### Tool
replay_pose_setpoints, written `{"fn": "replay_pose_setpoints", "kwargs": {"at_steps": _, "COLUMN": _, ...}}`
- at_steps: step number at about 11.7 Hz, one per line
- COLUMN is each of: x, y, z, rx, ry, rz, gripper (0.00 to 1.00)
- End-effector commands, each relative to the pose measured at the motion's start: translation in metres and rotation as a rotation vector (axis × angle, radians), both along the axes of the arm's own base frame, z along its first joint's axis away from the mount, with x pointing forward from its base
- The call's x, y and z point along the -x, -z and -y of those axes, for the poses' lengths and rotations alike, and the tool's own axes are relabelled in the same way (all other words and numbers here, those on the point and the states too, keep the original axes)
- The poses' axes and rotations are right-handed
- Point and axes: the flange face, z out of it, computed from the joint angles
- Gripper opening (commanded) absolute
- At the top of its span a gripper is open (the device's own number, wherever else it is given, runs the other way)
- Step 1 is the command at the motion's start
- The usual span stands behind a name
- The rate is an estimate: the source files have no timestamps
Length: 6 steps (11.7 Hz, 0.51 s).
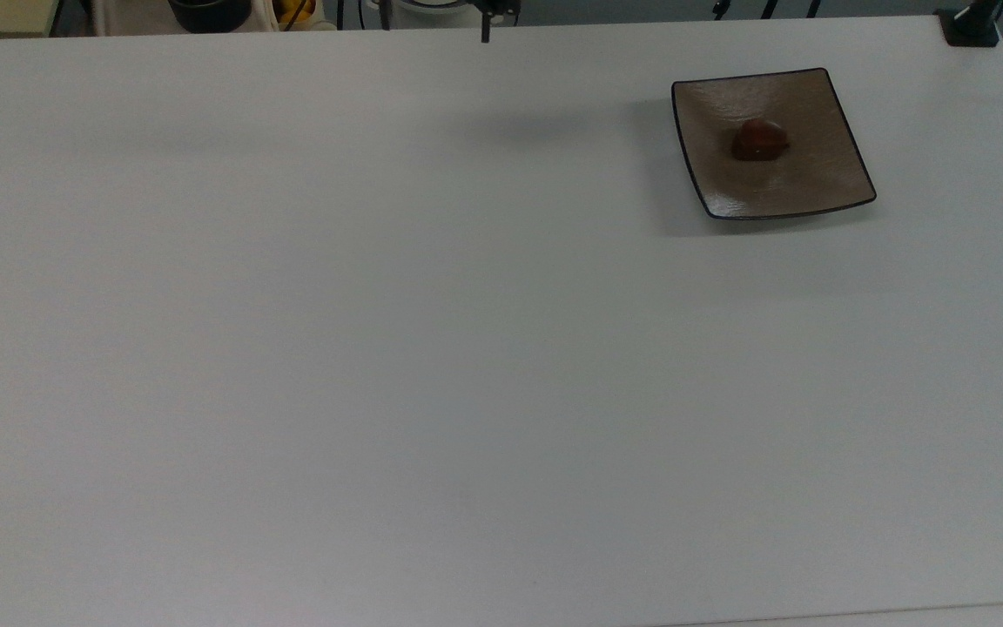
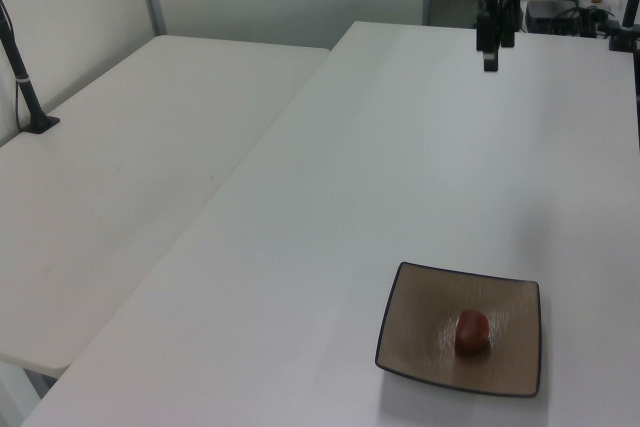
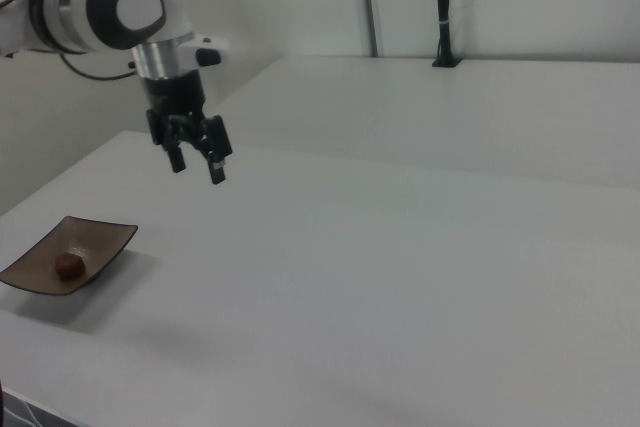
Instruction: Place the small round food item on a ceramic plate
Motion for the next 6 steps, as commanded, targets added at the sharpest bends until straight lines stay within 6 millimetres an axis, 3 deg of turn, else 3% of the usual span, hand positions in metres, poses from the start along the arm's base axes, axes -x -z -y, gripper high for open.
{"fn": "replay_pose_setpoints", "kwargs": {"at_steps": 1, "x": -0.004, "y": -0.023, "z": 0.034, "rx": -0.051, "ry": 0.011, "rz": 0.054, "gripper": 1.0}}
{"fn": "replay_pose_setpoints", "kwargs": {"at_steps": 4, "x": -0.011, "y": -0.029, "z": 0.053, "rx": -0.041, "ry": 0.018, "rz": 0.098, "gripper": 1.0}}
{"fn": "replay_pose_setpoints", "kwargs": {"at_steps": 6, "x": -0.017, "y": -0.026, "z": 0.053, "rx": -0.039, "ry": 0.018, "rz": 0.124, "gripper": 1.0}}
